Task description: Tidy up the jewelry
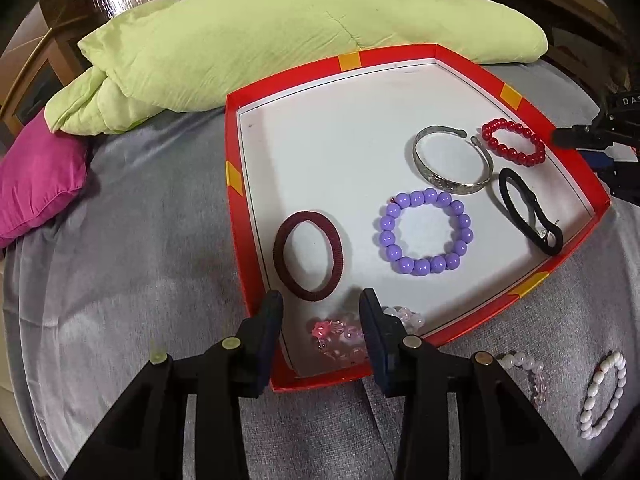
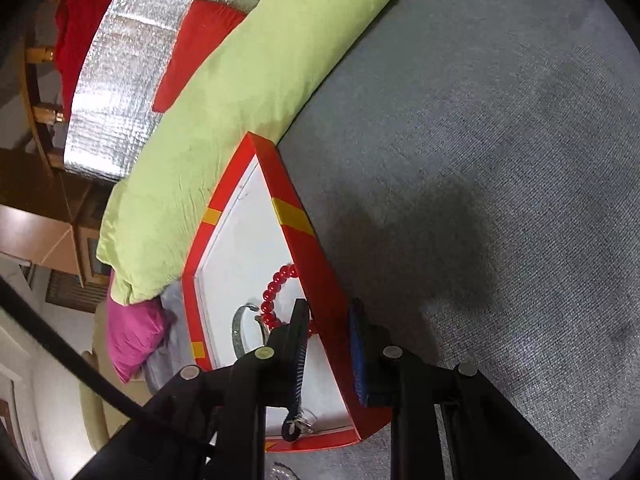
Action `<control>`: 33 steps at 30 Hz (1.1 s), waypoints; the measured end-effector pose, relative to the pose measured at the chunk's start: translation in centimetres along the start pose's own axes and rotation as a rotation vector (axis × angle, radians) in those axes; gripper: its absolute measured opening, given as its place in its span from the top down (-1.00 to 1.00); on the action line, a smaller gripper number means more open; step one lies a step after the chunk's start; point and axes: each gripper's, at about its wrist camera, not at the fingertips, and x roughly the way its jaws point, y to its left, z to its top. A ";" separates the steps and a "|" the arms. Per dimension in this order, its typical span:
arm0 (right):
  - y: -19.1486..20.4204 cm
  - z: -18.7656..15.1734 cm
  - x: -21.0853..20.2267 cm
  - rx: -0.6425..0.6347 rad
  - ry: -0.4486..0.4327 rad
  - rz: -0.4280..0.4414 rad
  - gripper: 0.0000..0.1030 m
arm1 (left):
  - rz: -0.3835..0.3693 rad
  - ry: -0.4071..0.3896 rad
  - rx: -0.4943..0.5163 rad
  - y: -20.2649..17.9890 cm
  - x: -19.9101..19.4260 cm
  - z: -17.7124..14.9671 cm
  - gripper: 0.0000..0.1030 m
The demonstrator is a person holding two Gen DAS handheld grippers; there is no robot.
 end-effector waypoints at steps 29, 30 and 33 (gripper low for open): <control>-0.4 -1.0 -2.4 -0.124 0.012 -0.085 0.55 | -0.111 0.011 -0.174 1.9 -1.5 -1.7 0.39; -0.3 -1.0 -2.7 -0.128 0.000 -0.086 0.55 | -0.098 0.006 -0.168 1.8 -1.7 -1.7 0.38; 0.4 -1.5 -3.7 -0.161 -0.042 -0.100 0.55 | -0.051 -0.022 -0.148 1.2 -2.7 -1.9 0.31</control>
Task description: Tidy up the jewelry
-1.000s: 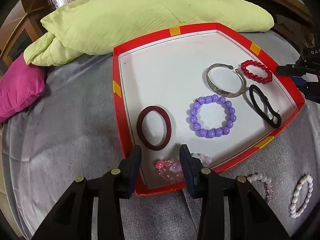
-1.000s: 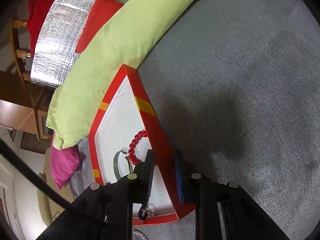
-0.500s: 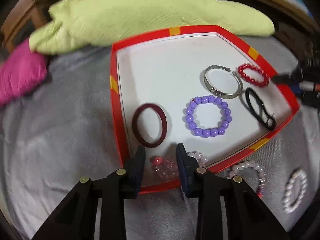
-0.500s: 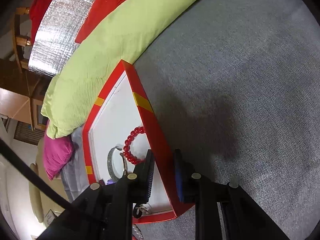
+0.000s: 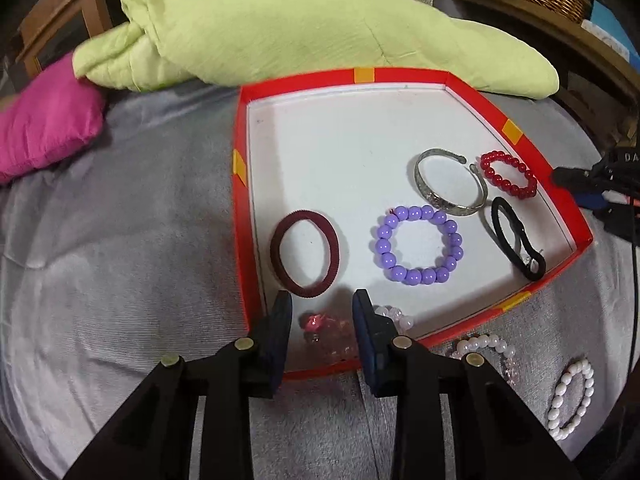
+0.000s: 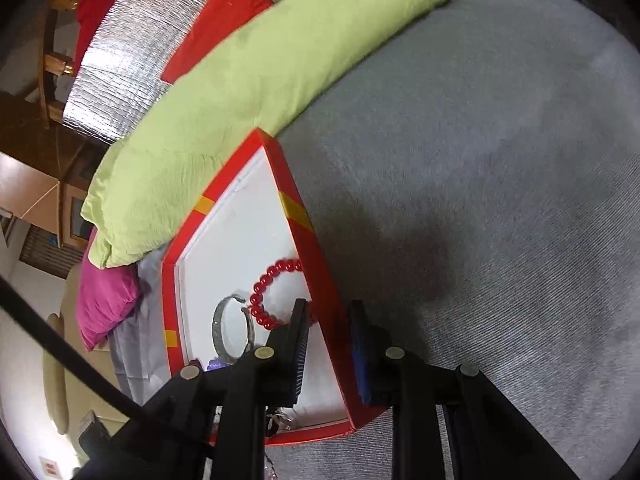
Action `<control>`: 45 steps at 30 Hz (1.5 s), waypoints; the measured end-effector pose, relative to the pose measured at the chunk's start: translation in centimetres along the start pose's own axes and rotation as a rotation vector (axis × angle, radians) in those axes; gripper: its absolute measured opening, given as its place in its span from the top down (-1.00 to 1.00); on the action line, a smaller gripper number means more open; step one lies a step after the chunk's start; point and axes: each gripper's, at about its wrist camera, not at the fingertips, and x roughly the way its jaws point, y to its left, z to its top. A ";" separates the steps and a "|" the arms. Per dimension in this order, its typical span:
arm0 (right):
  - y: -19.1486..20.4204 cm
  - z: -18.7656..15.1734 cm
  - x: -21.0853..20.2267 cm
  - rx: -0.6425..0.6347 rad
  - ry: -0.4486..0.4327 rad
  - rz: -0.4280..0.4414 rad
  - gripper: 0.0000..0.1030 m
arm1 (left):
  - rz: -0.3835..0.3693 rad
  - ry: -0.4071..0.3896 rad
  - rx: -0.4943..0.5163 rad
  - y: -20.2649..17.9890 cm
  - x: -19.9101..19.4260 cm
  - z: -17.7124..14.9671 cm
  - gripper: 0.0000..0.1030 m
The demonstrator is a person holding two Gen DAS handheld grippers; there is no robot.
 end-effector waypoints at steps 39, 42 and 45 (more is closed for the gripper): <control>0.5 -15.9 -5.8 -0.549 0.128 -0.225 0.43 | -0.075 -0.105 0.029 -2.7 -9.6 -9.1 -0.11; 0.6 -15.9 -6.0 -0.560 0.101 -0.236 0.79 | -0.092 -0.089 0.003 -2.5 -9.2 -8.7 -0.11; 0.7 -15.3 -6.5 -0.537 0.041 -0.246 0.79 | -0.120 -0.074 -0.019 -2.6 -8.7 -8.1 -0.11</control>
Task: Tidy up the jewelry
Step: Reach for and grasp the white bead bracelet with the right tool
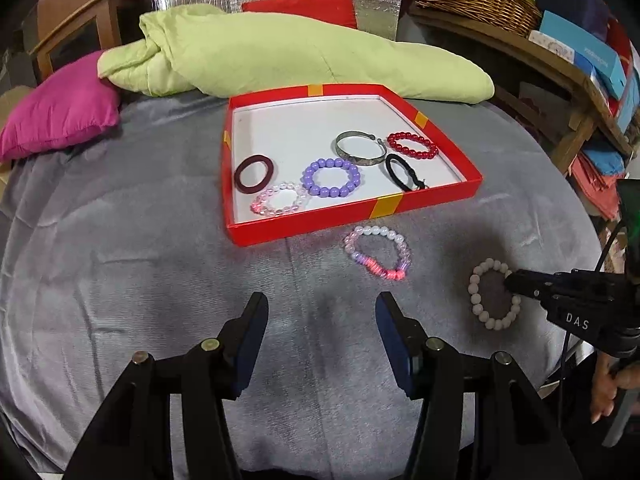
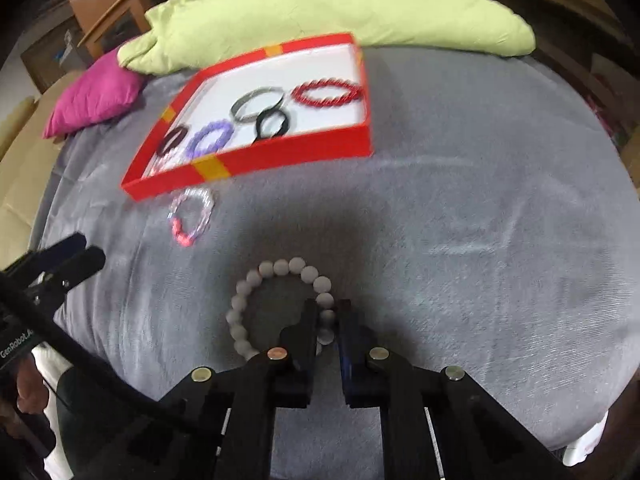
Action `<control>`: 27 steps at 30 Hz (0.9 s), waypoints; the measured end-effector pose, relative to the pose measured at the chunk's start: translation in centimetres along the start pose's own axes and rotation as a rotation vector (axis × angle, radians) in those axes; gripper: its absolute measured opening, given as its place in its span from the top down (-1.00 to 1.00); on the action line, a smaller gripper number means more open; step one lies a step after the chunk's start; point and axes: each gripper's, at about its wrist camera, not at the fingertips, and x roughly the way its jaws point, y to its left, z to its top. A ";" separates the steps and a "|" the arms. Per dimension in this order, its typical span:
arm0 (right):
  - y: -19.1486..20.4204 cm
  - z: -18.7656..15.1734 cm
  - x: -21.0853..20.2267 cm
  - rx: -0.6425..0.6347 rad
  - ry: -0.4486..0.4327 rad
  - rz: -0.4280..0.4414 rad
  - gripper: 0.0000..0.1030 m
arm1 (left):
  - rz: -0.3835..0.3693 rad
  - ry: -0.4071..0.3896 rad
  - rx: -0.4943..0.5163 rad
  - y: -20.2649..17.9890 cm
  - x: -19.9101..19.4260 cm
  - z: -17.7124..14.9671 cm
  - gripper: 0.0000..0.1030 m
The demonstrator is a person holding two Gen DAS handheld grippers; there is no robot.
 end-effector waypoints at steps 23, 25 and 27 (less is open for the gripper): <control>-4.8 1.6 -2.1 0.255 -0.113 0.066 0.79 | -0.049 0.104 -0.013 -5.0 7.3 2.5 0.05; -4.8 1.6 -2.1 0.260 -0.113 0.069 0.79 | -0.047 0.101 -0.019 -4.9 7.5 2.4 0.44; -4.8 1.6 -2.0 0.264 -0.110 0.070 0.79 | -0.032 0.093 -0.011 -5.0 7.5 2.4 0.58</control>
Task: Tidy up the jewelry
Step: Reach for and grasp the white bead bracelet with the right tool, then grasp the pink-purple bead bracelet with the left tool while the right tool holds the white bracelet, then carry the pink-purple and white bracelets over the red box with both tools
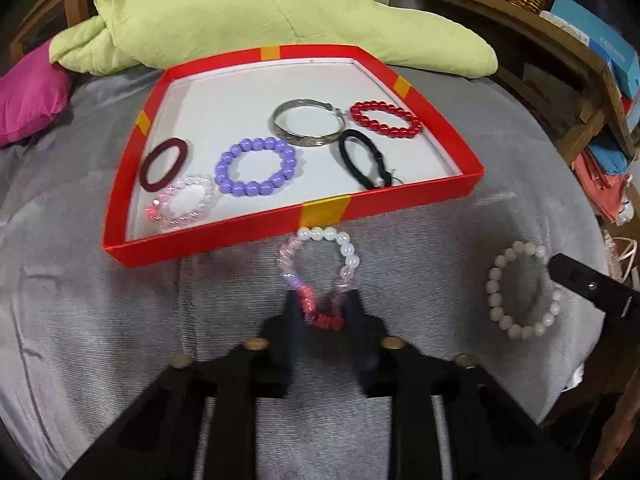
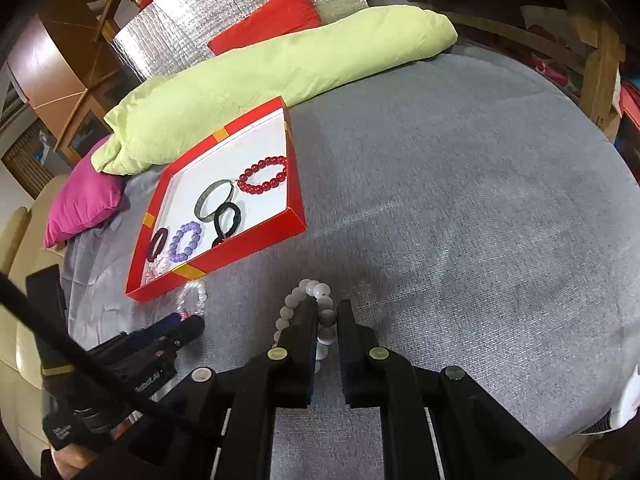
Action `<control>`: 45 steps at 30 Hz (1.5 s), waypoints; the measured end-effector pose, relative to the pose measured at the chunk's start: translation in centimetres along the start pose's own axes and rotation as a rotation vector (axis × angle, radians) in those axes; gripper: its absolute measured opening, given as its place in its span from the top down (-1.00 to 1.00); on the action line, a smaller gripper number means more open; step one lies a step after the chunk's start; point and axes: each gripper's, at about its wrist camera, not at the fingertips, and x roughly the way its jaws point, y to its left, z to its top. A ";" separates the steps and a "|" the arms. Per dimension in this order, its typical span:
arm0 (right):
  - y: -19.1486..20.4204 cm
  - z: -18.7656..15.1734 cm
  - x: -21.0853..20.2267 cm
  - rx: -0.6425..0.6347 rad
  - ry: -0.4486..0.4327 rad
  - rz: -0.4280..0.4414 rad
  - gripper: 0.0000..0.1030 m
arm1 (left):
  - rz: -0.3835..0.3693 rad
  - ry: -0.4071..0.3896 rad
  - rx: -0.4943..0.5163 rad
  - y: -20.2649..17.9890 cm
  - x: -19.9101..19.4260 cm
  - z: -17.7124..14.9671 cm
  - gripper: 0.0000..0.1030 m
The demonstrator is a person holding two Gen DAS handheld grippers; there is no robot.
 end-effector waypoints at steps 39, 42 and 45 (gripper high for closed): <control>4.2 1.7 -4.1 0.032 -0.220 0.303 0.79 | 0.023 -0.343 0.102 3.1 -14.5 -0.4 0.85; 4.4 3.3 -3.4 0.077 -0.219 0.330 0.79 | 0.027 -0.339 0.127 3.5 -14.5 0.2 0.85; 4.8 4.9 -2.5 0.120 -0.229 0.367 0.79 | 0.032 -0.336 0.151 4.1 -14.4 1.2 0.85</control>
